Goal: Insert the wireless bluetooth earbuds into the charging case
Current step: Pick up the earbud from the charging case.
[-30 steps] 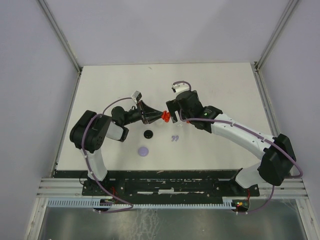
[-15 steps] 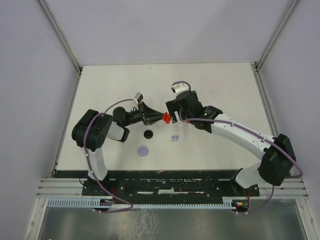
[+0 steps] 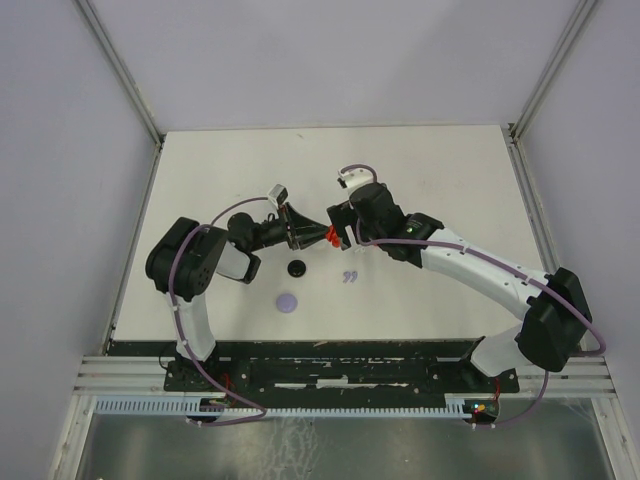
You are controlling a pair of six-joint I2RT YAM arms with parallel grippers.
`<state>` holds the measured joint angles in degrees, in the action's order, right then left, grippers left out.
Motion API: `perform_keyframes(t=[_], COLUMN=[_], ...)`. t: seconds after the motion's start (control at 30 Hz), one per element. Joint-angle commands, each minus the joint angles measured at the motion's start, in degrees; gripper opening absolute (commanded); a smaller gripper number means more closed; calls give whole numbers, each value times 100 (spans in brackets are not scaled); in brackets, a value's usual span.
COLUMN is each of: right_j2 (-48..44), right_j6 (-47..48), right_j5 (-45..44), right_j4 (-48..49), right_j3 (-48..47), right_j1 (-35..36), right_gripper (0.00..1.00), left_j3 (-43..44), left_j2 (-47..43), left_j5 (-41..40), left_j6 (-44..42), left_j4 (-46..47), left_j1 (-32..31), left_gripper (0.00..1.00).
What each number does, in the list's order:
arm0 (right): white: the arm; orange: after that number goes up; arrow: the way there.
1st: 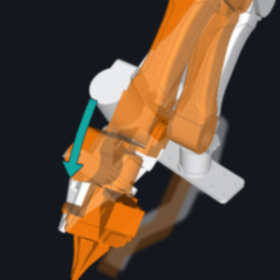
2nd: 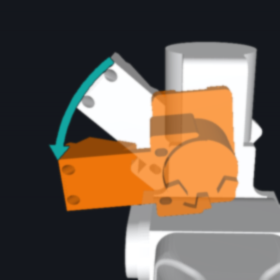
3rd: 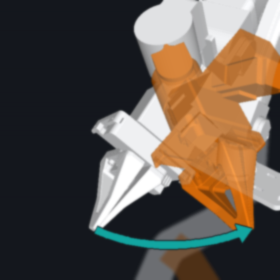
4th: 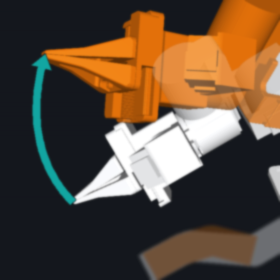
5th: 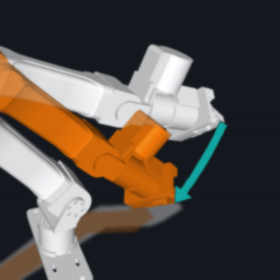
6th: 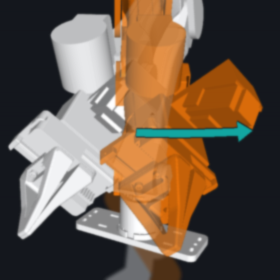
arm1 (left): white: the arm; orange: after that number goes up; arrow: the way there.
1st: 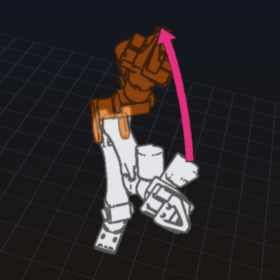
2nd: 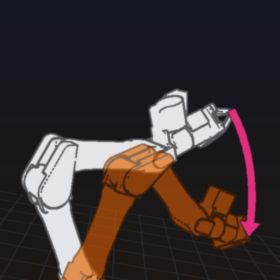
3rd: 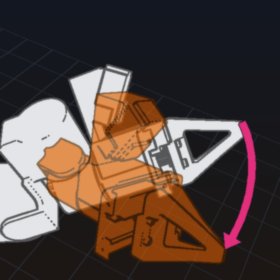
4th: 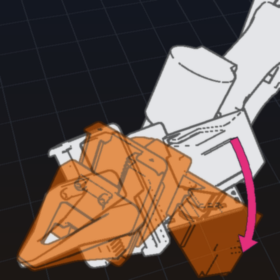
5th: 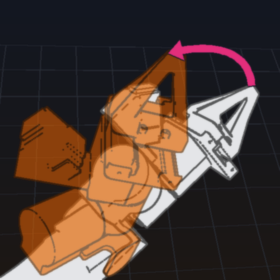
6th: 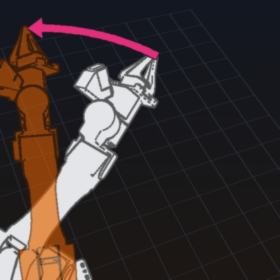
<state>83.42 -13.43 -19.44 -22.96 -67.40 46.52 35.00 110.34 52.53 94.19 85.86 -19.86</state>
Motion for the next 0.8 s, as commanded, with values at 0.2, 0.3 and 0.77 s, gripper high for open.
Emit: perform_keyframes(t=[0.2,0.3,0.77], right_j2=[-155,-176,-93], right_j6=[86,126,208], right_j5=[-5,73,135], right_j4=[280,296,422], right_j3=[-231,-212,-186], right_j1=[50,54,58], right_gripper=[98,98,97], left_j3=[209,213,224], left_j2=[109,123,114], left_j5=[-22,-23,-1], left_j6=[-270,-270,-279], left_j4=[399,396,411], left_j1=[-29,-36,-68], left_gripper=[3,3,3])
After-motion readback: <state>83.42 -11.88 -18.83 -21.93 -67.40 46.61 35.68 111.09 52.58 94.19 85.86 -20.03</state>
